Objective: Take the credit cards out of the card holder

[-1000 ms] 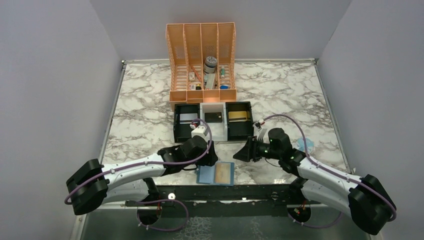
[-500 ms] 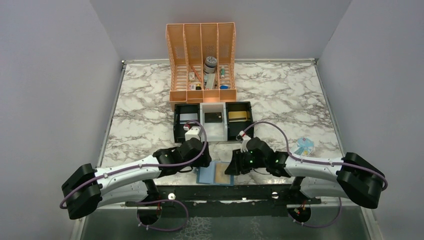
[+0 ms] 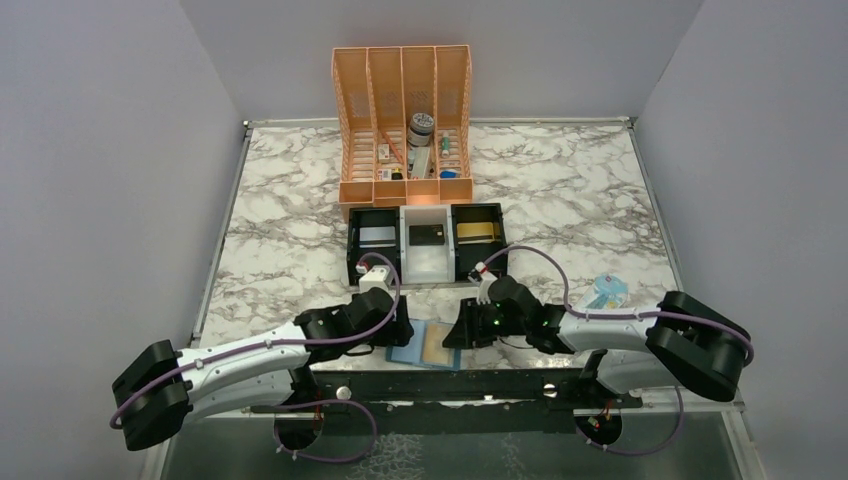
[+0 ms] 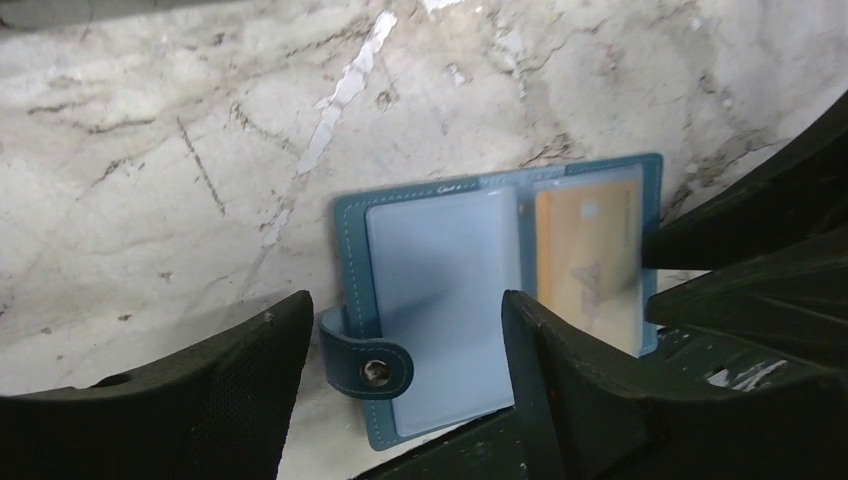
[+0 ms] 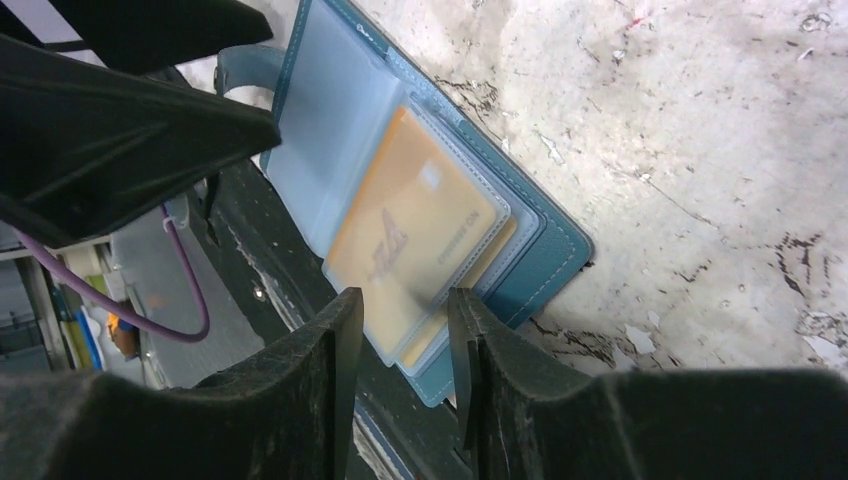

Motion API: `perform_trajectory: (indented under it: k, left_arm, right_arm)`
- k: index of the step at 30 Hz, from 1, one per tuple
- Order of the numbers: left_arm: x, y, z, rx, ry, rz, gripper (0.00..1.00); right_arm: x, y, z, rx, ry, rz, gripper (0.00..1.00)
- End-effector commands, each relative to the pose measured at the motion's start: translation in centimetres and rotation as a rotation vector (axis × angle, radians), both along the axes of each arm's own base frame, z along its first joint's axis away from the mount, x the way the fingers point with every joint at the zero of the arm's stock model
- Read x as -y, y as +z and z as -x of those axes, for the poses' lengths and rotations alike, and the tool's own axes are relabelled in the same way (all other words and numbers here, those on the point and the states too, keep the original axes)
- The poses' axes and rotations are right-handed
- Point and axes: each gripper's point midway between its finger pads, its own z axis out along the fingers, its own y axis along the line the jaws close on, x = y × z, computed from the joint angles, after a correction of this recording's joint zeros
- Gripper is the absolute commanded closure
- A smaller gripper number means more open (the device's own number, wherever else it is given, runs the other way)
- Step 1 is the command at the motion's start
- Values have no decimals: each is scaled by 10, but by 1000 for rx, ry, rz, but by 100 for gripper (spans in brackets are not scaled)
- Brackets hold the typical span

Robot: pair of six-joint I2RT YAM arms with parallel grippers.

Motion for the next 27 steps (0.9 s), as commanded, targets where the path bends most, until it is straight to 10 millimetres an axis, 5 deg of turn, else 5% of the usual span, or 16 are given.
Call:
perform_trajectory:
  k: [1, 13, 27]
  left_arm:
    - [-8, -18, 14, -74, -4, -15, 28]
    - [1, -23, 24, -94, -45, 61, 65]
    - [16, -8, 18, -54, -14, 201, 78]
  right_arm:
    - [5, -14, 1, -25, -35, 31, 62]
    - [-14, 2, -13, -24, -64, -11, 64]
    - [-5, 11, -30, 36, -128, 75, 76]
